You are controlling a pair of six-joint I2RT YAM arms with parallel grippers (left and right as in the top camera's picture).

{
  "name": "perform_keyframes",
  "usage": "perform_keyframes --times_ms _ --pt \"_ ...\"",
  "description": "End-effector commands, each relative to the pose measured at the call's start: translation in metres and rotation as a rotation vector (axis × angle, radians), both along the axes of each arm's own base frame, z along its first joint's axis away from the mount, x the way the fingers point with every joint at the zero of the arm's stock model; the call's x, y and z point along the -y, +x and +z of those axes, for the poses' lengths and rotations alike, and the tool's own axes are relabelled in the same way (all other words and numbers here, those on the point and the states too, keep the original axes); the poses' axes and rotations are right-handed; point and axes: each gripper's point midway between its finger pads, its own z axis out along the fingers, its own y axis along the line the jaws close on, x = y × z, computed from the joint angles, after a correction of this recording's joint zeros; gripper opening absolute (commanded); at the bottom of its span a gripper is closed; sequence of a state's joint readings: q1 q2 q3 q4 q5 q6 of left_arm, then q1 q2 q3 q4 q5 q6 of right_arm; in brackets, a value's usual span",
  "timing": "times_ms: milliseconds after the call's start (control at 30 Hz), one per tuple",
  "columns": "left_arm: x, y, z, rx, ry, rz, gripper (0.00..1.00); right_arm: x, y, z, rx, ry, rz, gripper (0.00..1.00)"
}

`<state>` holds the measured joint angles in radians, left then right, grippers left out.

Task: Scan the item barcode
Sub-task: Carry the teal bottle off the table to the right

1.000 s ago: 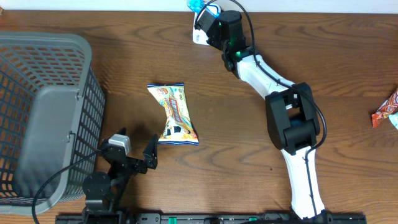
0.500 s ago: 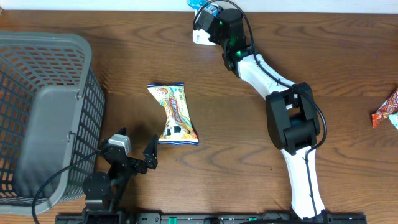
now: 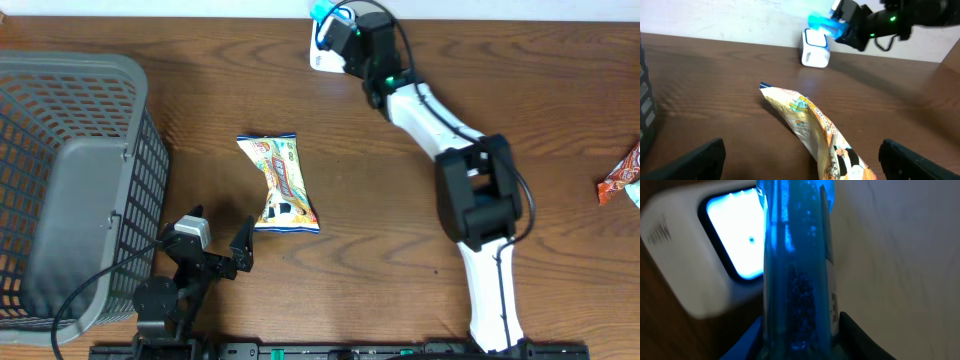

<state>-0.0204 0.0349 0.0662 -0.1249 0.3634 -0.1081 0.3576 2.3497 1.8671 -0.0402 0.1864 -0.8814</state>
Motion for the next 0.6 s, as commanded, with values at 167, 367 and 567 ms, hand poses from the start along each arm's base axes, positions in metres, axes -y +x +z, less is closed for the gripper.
perform_keyframes --times_ms 167,367,567 --pt "0.000 -0.001 -0.014 -0.040 -0.005 0.002 0.98 0.174 -0.014 0.146 0.136 -0.021 -0.440 0.01" --pt "0.000 -0.001 -0.014 -0.040 -0.005 0.002 0.98 0.279 -0.035 0.102 -0.015 0.084 -0.698 0.01" --pt "0.000 -0.001 -0.014 -0.040 -0.005 0.002 0.98 0.364 -0.067 0.043 -0.152 0.186 -0.885 0.01"
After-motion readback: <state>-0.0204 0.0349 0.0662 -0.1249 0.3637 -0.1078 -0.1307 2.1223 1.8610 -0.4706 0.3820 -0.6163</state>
